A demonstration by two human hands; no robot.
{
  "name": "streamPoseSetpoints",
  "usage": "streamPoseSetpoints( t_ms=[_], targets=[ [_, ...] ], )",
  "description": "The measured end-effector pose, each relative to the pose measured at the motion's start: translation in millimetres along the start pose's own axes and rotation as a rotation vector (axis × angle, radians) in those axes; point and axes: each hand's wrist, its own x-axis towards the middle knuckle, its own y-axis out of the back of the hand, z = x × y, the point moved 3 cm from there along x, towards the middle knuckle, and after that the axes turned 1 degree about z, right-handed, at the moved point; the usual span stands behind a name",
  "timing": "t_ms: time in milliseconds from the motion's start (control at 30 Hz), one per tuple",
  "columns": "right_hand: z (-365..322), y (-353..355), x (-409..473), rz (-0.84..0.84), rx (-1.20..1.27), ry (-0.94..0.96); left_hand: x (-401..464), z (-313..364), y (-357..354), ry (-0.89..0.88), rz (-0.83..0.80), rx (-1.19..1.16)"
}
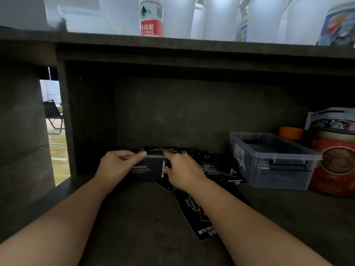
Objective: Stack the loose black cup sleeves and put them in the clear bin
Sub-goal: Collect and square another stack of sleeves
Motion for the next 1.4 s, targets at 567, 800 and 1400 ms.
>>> streamPoseSetpoints(
  t_ms=[567,800,1400],
  targets=[
    [88,37,-12,0.013,-0.098,-0.495,6,-10,25,-0.036,0.319,0.296],
    [54,72,-20,0.779,0.366,-0.355,7,-9,19,-0.040,0.212,0.232],
    [24,1,2,0.097,0.274,-0.233,7,-7,13,-0.045,0.080,0.054]
  ],
)
